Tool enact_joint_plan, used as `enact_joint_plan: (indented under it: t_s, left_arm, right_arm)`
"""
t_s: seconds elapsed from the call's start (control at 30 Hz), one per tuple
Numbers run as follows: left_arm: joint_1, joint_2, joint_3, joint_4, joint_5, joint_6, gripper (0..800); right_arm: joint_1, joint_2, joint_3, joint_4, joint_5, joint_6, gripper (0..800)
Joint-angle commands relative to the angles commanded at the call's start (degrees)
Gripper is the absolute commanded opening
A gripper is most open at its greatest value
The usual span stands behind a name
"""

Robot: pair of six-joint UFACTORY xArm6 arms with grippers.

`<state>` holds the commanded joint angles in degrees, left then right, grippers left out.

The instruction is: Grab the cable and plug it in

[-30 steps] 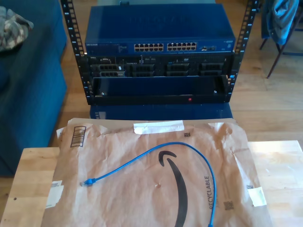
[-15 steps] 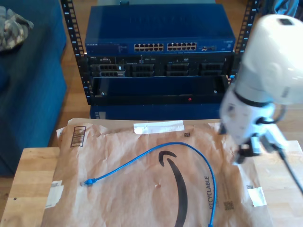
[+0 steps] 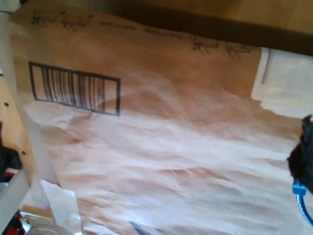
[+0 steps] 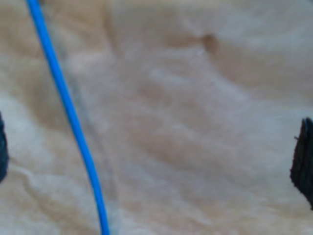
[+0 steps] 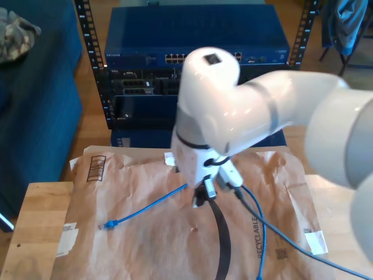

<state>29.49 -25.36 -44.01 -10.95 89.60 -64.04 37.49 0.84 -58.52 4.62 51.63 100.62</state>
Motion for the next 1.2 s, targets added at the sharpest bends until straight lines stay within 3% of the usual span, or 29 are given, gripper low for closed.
enact_joint_plan:
  t_s: [0.17,0.33,0.77,1.07,1.2]
  left_arm:
    - [-5.89,2.29,0.0,0.0,-0.44,-4.84,800]
    - [-10.46,2.9,-0.09,0.0,-3.34,-8.97,800]
    - [-11.52,3.6,0.35,0.0,-3.52,-9.76,800]
    - [-11.43,3.6,0.44,0.0,-3.43,-9.67,800]
    - [-11.43,3.6,0.44,0.0,-3.43,-9.67,800]
  right_arm:
    - [4.66,5.8,-2.81,-0.09,-1.58,1.76,791]
    - [5.36,7.74,-2.81,0.0,-3.43,2.02,790]
    - [5.54,14.24,-3.25,0.09,-10.64,2.11,762]
    - [5.36,15.56,-3.6,0.0,-12.84,2.11,593]
    - [5.36,16.62,-3.78,0.0,-13.01,2.2,575]
